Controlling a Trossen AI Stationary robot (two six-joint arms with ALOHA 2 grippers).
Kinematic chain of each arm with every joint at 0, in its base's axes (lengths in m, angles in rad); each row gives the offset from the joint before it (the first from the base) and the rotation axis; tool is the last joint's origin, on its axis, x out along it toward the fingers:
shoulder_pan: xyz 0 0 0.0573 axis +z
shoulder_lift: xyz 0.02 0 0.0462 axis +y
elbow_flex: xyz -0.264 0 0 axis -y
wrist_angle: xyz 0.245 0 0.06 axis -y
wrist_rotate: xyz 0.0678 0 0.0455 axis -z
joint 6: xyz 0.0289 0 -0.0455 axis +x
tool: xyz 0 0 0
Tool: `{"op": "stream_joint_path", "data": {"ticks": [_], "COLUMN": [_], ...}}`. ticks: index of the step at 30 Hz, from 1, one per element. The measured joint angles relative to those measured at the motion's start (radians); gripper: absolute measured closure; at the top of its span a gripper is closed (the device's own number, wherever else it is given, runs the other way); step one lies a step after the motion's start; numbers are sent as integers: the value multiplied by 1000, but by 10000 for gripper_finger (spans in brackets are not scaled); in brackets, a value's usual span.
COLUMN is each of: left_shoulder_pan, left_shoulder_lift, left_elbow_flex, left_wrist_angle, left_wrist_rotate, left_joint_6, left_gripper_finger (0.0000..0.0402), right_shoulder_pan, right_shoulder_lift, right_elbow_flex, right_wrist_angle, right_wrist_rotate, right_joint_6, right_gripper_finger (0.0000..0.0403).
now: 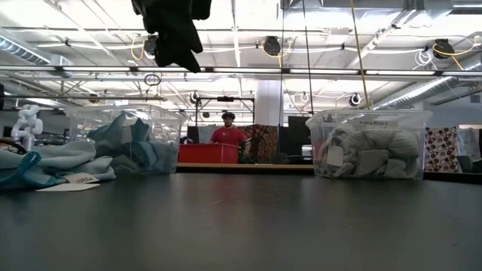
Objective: Sort microfiber towel by color & place in baskets
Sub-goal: Put the blue microfiber towel into the left transparent bin
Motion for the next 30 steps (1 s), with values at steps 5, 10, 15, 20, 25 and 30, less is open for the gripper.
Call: {"op": "stream_joint_path", "data": {"ticks": [5,10,15,20,25,30], "left_shoulder_pan": [-14,-22,-22,-22,-22,-22], "left_shoulder_lift": [0,0,0,0,0,1], "left_elbow_flex": [0,0,0,0,0,0], "left_wrist_angle": [8,32,33,37,49,54], "left_wrist_rotate": [-2,-3,-11,-22,-42,-48], "left_joint_6": [-1,0,0,0,0,0], "left_gripper_finger": [185,185,185,185,185,185], "right_shoulder_pan": [53,109,154,203,244,282], "right_shoulder_lift": [40,84,126,171,221,278], "right_elbow_flex": [0,0,0,0,0,0], "right_wrist_angle": [34,39,83,130,135,143], "right_wrist_rotate": [47,77,84,110,134,136], "right_joint_6": [47,99,144,202,262,302], "right_gripper_finger": [154,154,154,154,154,154]}}
